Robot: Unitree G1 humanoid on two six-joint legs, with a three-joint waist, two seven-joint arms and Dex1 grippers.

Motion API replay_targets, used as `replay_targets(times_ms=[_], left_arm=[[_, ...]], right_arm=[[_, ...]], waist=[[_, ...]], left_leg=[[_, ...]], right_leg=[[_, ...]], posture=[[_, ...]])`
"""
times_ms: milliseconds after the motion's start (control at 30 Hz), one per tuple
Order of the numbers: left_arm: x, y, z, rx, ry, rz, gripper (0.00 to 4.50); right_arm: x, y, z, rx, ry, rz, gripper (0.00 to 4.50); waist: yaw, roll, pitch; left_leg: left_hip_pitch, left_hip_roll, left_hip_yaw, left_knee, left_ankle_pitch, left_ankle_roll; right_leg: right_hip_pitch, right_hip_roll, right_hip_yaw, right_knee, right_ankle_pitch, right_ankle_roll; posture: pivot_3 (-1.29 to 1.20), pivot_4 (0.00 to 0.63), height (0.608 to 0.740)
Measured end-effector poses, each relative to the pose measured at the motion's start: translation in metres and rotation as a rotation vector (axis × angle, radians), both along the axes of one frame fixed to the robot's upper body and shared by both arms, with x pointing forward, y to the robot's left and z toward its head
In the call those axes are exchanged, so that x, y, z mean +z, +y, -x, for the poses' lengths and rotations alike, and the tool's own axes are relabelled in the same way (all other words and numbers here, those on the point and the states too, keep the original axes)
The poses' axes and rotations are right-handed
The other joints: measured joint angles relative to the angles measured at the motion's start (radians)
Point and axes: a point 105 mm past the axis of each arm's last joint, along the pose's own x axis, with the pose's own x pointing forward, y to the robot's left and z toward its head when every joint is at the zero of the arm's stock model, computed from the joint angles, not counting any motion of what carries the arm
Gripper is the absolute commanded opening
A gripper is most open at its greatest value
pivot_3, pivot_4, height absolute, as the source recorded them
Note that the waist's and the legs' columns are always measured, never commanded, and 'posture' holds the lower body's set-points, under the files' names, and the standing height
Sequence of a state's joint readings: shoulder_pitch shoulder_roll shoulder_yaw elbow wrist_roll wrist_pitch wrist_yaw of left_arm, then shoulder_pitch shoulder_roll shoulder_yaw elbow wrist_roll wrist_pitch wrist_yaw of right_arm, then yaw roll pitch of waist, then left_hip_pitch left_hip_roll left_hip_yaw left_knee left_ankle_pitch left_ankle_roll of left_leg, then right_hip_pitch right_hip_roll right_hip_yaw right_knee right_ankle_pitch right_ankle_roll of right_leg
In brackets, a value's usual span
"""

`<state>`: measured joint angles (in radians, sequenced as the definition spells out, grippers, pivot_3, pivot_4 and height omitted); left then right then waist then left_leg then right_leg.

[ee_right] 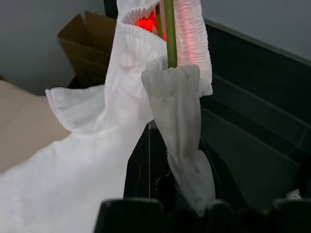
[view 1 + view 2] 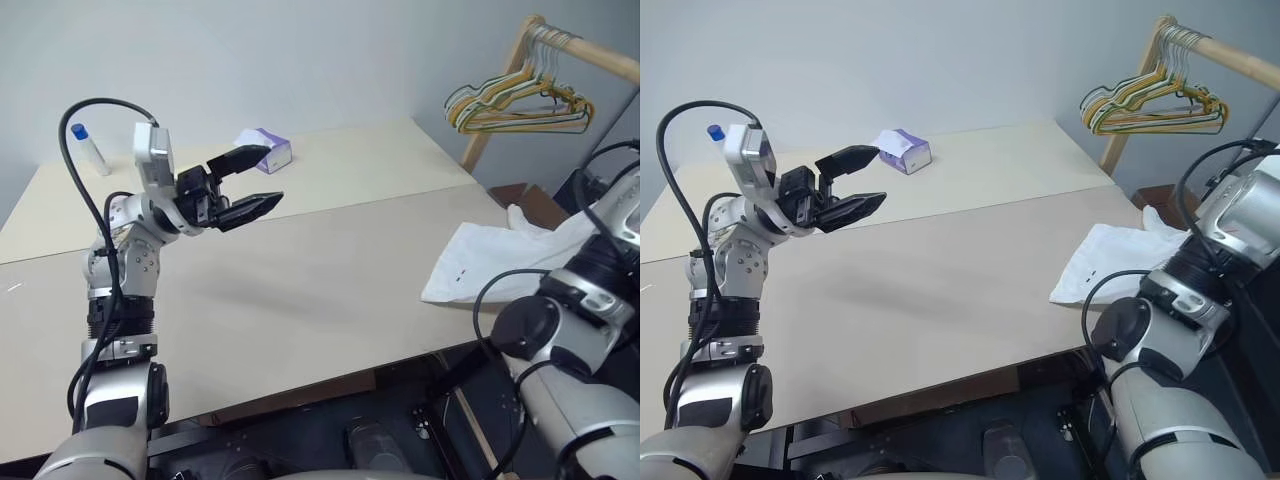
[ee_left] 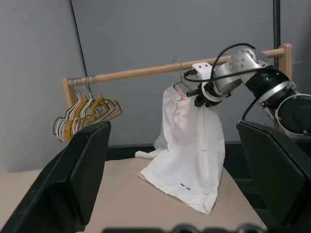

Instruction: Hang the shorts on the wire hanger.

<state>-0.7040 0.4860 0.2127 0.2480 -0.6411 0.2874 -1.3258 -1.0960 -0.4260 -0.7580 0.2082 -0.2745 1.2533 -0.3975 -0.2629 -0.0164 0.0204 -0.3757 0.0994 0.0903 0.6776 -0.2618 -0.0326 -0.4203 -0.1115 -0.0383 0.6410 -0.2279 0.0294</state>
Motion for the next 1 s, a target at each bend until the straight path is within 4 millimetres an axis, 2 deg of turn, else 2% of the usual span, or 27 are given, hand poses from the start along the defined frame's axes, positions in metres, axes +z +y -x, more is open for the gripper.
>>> replay_targets(times_ms=[200,467,767,800,867,1000], left_arm=[[0.000,0.000,0.000,0.004,0.000,0.000,4.48],[0.000,-0.001,0.003,-0.030,-0.001,0.001,4.48],[0.000,-0.002,0.003,-0.033,-0.001,0.000,4.48],[0.000,-0.002,0.003,-0.034,-0.001,0.000,4.50],[0.000,-0.002,0.003,-0.034,-0.002,0.000,4.50],[0.000,-0.002,0.004,-0.036,-0.002,-0.001,4.50]], right_arm=[[-0.005,-0.017,-0.005,-0.029,-0.023,-0.070,0.00],[-0.013,-0.016,-0.009,-0.043,-0.012,-0.148,0.00],[-0.015,-0.015,-0.009,-0.051,-0.014,-0.161,0.00],[-0.015,-0.017,-0.007,-0.057,-0.009,-0.155,0.72],[-0.016,-0.019,-0.005,-0.072,0.010,-0.136,1.25],[-0.017,-0.022,-0.002,-0.084,0.035,-0.099,2.70]], waist=[[-0.001,0.000,0.000],[0.000,0.002,0.001],[0.001,0.002,0.001],[0.001,0.002,0.001],[0.001,0.002,0.001],[0.001,0.002,0.001]], left_leg=[[0.002,0.000,0.001,-0.001,0.000,0.000],[0.002,0.000,0.001,-0.001,0.000,0.000],[0.002,0.000,0.001,-0.002,0.000,0.000],[0.002,0.000,0.001,-0.002,0.000,0.000],[0.002,0.000,0.001,-0.002,0.000,0.000],[0.002,0.000,0.001,-0.002,0.000,0.000]], right_leg=[[0.001,0.000,0.001,-0.001,0.000,0.000],[0.001,0.000,0.002,-0.001,0.000,0.000],[0.001,0.000,0.001,-0.001,0.000,0.001],[0.001,0.000,0.001,-0.001,0.000,0.001],[0.001,0.000,0.002,-0.001,0.000,0.001],[0.001,0.000,0.002,-0.001,-0.001,0.001]], posture=[[-0.20,0.000,0.740],[-0.21,0.000,0.740],[-0.21,0.000,0.740],[-0.21,0.000,0.740],[-0.21,0.000,0.740],[-0.21,0.000,0.740]])
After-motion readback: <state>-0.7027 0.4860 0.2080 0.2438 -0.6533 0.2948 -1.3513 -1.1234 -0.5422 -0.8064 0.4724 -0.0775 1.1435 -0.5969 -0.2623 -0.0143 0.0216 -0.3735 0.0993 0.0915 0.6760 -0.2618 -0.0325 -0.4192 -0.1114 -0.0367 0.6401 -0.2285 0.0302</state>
